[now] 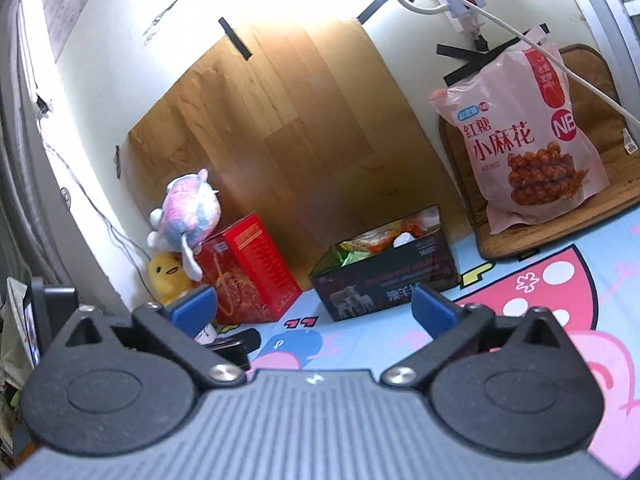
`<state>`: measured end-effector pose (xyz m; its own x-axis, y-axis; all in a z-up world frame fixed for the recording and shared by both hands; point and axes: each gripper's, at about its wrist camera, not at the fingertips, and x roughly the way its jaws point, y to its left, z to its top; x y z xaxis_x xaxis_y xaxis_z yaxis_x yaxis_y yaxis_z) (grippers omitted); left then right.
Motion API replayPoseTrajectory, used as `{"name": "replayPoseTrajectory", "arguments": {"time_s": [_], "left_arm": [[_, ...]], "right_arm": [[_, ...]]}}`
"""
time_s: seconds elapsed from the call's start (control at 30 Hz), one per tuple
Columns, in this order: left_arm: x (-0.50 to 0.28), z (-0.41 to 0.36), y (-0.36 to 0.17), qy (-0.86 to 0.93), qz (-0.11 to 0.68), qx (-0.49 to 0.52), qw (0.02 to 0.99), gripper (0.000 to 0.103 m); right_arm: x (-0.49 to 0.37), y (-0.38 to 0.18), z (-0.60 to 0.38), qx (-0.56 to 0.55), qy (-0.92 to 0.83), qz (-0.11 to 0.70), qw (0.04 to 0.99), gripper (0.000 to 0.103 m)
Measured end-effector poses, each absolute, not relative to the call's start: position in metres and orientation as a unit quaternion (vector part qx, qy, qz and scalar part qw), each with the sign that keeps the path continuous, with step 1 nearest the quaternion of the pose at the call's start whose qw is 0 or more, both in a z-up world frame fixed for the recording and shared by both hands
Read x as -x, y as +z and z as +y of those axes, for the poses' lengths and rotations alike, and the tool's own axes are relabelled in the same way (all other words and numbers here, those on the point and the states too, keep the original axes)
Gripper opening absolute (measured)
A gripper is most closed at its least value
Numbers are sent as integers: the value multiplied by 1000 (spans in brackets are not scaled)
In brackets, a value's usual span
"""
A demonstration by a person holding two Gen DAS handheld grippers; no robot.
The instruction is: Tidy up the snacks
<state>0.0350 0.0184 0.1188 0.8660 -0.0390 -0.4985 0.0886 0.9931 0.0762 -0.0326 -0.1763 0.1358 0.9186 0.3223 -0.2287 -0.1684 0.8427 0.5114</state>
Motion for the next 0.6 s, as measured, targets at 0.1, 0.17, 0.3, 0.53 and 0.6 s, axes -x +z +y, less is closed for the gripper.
{"name": "replayPoseTrajectory", "arguments": {"time_s": [0.1,0.17,0.3,0.53,0.6], "left_arm": [[-27,17,122,-31,247,-55,967,103],[-21,16,125,-29,240,-59,969,103],[-12,12,129,-26,225,-68,972,103],[-4,9,132,-37,218,-65,973,103],[-2,9,131,-40,216,-63,973,103]], "right_arm": [[40,138,-173,-248,137,152,947,103],[45,139,-172,-248,141,148,947,103],[54,140,-171,-248,145,142,947,103],[62,142,-170,-251,148,134,947,103],[63,141,-170,-250,147,132,948,103]]}}
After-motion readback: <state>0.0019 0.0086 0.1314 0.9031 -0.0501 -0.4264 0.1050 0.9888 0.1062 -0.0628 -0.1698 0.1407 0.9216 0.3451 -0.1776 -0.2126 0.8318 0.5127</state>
